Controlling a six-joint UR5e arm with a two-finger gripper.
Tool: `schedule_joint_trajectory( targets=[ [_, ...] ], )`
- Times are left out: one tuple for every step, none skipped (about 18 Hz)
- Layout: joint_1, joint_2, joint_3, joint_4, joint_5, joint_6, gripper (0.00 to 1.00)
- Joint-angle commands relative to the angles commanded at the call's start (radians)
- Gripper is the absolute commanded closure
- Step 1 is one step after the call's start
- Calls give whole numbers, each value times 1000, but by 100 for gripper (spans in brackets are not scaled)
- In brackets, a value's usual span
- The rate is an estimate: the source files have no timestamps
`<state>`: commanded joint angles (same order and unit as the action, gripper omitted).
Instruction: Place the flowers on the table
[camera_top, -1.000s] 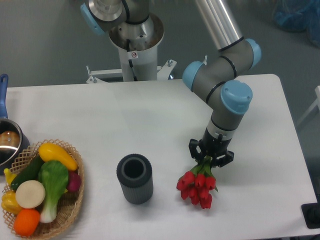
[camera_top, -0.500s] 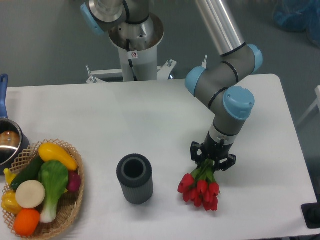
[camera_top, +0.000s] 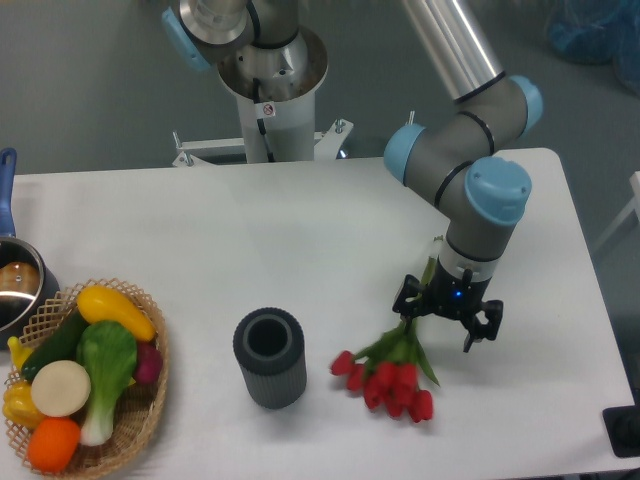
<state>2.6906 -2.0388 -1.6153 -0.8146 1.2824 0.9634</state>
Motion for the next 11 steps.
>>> schedule_joint_trajectory(
  targets=[
    [3,11,2,6,-2,3,0],
    [12,21,2,6,0,8,0],
    [14,29,3,6,5,9,0],
    [14,37,15,6,12,11,0],
    [15,43,21,5,38,11,0],
    [20,48,26,3,70,11,0],
    [20,51,35,2,99,12,0],
    [20,54,37,-1,147,32,0],
    [17,61,35,-3,184,84,0],
    [17,74,34,-8,202,141,0],
    [17,81,28,-11,212,179,0]
  ],
)
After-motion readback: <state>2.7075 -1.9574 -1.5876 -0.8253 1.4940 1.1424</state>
